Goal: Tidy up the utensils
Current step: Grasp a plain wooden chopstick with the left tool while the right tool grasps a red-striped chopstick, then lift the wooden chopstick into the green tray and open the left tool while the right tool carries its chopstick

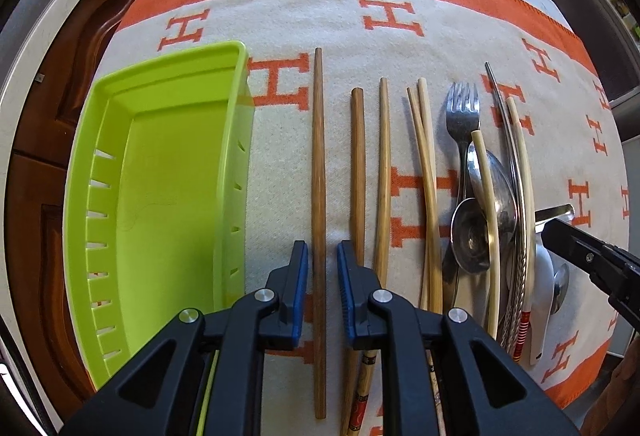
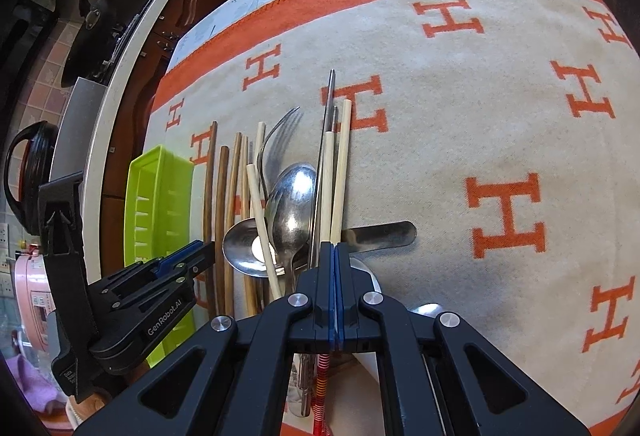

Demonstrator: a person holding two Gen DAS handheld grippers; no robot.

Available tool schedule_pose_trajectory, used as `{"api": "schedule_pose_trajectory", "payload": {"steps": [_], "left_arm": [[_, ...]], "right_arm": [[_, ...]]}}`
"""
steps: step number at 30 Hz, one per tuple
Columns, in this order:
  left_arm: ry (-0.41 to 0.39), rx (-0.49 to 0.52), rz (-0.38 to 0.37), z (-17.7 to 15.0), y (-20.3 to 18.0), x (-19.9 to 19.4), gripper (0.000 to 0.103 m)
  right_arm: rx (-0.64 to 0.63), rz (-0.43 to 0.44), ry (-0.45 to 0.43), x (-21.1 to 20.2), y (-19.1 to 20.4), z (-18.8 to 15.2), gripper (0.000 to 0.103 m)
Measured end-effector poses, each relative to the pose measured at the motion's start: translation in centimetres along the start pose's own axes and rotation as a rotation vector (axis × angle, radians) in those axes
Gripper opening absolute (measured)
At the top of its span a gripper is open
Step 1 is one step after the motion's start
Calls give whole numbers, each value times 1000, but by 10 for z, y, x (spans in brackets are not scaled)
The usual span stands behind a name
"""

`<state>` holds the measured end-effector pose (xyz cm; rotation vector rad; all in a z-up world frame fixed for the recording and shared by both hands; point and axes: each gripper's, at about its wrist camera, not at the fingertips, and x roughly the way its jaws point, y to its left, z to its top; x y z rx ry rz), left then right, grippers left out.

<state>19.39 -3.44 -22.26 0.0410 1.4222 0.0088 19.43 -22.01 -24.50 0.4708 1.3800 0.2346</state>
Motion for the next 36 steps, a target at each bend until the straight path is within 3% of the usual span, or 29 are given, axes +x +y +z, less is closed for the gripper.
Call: {"api": "schedule_pose_trajectory", "payload": {"steps": [7,12,19,21,33,36], "left_arm": [[2,1,-6,4,0,1,14],[15,16,-56,7,-3,2,17],[-7,13,-68,14,-17,3,20],[-21,-1,-71,8,-10,2,5],[-69,-44,-142,-24,6,-14,4],[-91,-44,-154,-48,33,-36,4]], "right_arm": [[19,7,18,6,-5,3,4],[38,41,24,12,-9,5,15],[52,98,22,19,-12,7,13],[48,101,22,20,-11,5,11],[44,84,3,8,-12,-1,5],[44,90,-3,7,-14,-4,5]]}}
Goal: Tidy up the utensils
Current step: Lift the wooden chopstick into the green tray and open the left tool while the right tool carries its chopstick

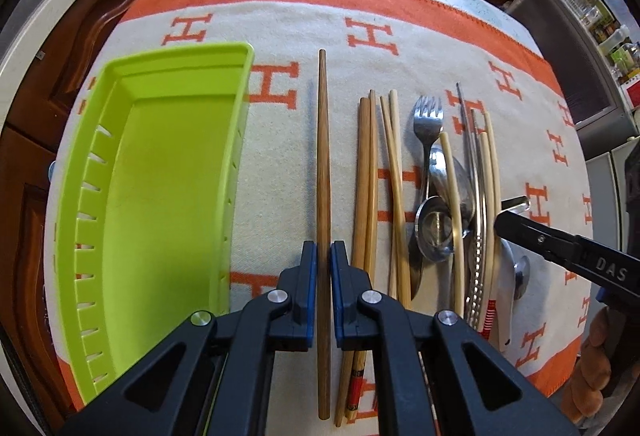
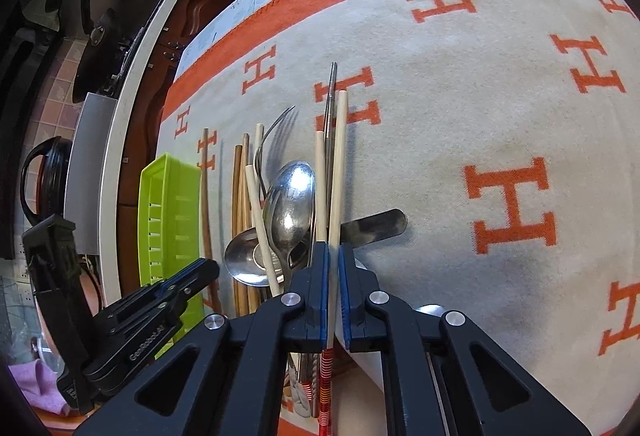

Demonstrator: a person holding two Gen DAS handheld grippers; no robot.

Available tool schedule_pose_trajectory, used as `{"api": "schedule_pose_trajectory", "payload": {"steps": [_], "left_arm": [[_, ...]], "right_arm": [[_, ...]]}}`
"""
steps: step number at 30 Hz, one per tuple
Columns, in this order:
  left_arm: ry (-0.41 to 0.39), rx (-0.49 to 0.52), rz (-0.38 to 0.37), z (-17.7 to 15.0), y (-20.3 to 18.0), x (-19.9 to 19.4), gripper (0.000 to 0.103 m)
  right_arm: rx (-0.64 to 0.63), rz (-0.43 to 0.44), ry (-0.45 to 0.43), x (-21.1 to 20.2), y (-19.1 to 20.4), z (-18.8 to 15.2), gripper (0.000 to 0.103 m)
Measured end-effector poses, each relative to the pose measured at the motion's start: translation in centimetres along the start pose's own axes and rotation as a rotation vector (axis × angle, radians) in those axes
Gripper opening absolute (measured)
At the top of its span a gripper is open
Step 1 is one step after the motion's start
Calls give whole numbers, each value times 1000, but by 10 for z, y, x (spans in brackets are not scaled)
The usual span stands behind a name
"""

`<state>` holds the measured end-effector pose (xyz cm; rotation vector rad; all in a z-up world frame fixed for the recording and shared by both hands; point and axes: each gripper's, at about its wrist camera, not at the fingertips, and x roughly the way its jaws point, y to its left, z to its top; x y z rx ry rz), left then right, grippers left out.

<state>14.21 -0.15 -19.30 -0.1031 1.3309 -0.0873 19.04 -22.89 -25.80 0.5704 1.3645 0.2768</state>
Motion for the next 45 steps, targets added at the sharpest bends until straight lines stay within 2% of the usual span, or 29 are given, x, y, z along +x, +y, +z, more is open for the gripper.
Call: {"api": "schedule_pose_trajectory", "payload": {"steps": [6,10,14,18,21,24,30,31,35,36,38,40,42,45], "left_arm": [[-25,4,-28,-12,8,-37,4],[-68,13,-63,-13,25,-64,4],[-141,27,-34,-19,45,-108,4],[-176,38,39,-22,69,-128,4],[-149,26,94,-21,89,-115,4],[-94,26,137,-23,104,-85,4],[-37,23,155,-31,120,-47,5],[-36,21,150,-32,120,-45,7],[-80,13,133,-34,120,-58,34],[-98,13,140,-34,119,-65,44],[-156,21,190,-37,115,-82,53],[-220,34,247,-40,110,-101,56],[-263,35,279,-42,108,-114,67],[-327,22,337,-46,108,-133,70]], "right_arm": [[-8,8,-3,-2,2,-1,5],[-4,18,-2,-2,5,-2,5],[-10,41,-11,-7,5,-5,5],[-13,72,-23,-16,4,-9,5],[-17,46,-29,-18,3,-10,5],[-6,40,-22,-17,0,-9,5],[-33,88,-37,-34,15,-16,5],[-45,96,-41,-40,21,-18,5],[-106,129,-58,-61,54,-26,5],[-122,138,-60,-65,63,-28,5],[-159,153,-60,-71,86,-32,5],[-188,158,-48,-70,109,-37,5],[-212,168,-25,-62,135,-42,5],[-235,170,8,-43,170,-49,5]]}}
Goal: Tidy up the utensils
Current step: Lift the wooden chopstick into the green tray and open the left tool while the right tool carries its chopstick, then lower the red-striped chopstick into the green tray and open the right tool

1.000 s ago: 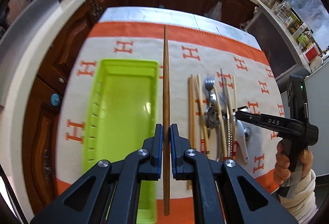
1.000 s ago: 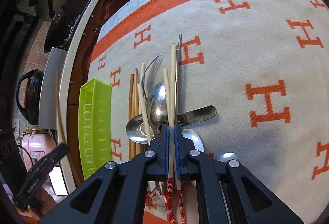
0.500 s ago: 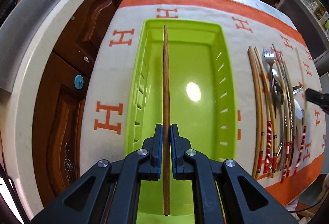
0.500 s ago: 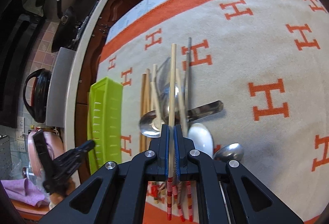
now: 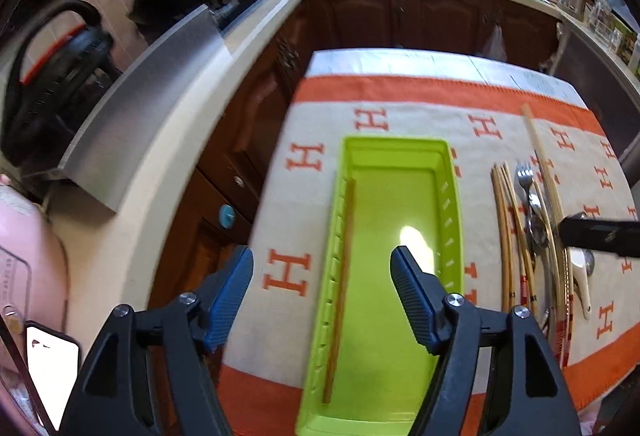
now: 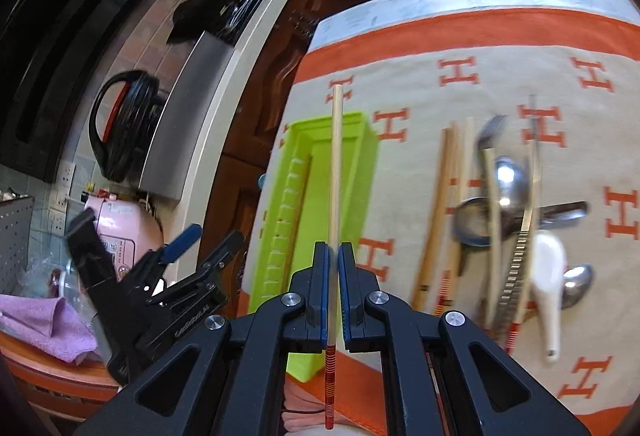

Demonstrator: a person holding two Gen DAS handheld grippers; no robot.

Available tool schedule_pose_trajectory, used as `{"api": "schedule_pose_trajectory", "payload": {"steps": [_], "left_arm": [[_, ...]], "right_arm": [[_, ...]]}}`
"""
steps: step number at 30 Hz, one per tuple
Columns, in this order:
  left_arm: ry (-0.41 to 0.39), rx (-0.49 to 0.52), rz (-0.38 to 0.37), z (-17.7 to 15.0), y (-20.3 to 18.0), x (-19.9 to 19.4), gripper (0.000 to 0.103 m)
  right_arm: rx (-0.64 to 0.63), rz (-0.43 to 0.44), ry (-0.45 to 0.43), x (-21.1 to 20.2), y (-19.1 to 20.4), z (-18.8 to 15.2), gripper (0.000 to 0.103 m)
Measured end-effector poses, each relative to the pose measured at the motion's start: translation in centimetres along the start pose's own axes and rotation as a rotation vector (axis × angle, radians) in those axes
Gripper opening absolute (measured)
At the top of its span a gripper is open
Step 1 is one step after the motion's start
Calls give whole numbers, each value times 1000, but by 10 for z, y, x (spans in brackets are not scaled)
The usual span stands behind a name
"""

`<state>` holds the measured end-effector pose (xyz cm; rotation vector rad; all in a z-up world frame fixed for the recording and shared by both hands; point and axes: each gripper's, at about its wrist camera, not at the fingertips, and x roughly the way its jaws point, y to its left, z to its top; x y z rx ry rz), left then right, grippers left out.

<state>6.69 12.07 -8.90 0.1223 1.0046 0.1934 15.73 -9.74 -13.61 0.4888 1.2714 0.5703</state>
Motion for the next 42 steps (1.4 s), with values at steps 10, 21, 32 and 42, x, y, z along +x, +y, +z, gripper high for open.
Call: {"api": "schedule_pose_trajectory", "payload": {"steps": [10,21,32,42], "left_arm": [[10,-91,28,-17,29,5,70],[32,-142,-39,-26,39,10,70],[34,-82,-166,-19,-4,-3,70],[47,-9,-267,-5,-57,-18,70]], "right_arm": [[17,-55,123,104,38,-4,5],[-14,-165,69,95,26,1,20],[10,-248,-5,2,-22,-17,21],[50,-295,-99,-72,-68,-26,20]]}}
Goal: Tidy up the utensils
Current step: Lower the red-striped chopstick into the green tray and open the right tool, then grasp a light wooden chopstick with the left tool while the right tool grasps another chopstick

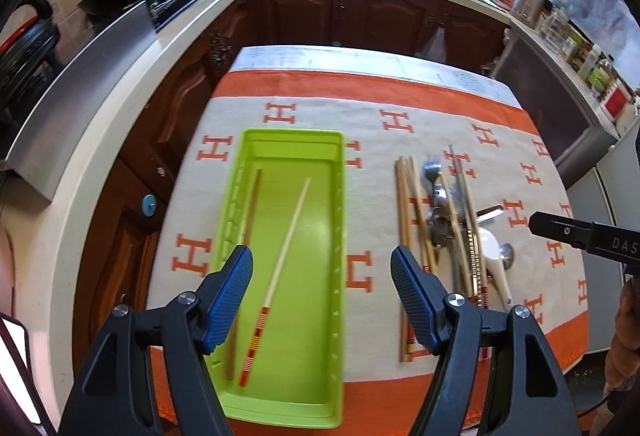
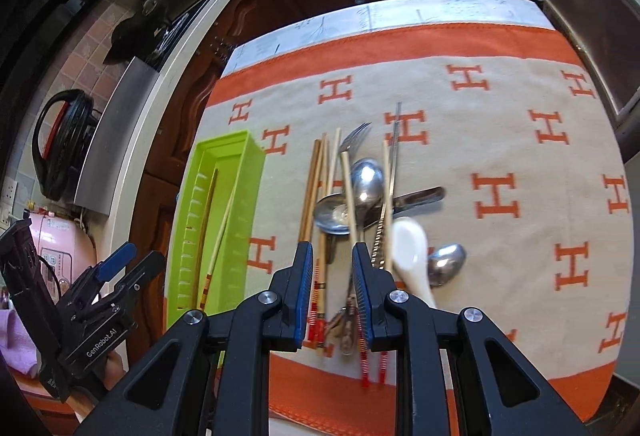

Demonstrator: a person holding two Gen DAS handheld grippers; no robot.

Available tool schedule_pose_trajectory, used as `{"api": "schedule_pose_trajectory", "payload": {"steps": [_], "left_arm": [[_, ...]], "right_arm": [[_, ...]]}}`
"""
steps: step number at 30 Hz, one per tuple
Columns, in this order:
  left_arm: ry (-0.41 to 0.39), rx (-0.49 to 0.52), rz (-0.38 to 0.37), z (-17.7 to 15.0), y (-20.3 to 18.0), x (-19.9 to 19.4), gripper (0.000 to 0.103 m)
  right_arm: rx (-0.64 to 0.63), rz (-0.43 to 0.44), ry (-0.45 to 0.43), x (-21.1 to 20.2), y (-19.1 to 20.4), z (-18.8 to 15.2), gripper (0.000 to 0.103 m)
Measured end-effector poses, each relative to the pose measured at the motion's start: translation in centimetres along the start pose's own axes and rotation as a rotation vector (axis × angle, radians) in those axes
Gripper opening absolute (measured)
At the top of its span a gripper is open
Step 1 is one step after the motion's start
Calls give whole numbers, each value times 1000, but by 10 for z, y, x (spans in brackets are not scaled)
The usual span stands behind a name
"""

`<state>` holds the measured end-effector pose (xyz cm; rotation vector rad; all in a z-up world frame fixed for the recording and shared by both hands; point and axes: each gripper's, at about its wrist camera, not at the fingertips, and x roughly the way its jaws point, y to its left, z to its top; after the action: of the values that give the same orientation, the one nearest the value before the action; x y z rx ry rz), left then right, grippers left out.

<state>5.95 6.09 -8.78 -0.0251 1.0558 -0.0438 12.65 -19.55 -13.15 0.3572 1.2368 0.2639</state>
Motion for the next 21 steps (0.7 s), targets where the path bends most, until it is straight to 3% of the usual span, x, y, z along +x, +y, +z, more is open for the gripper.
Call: {"api": "schedule_pose_trajectory", "payload": {"steps": [8,15,21], "left_arm": [[98,23,-76,13,-41,35,70],[227,-11,-171,13,-64,84,43],[289,-28,-199,10,-78,108,31]], "right_arm": [[37,11,25,12,-36,8,20],[60,16,92,60,-58,20,20],[61,22,118,94,-64,33,20]]}}
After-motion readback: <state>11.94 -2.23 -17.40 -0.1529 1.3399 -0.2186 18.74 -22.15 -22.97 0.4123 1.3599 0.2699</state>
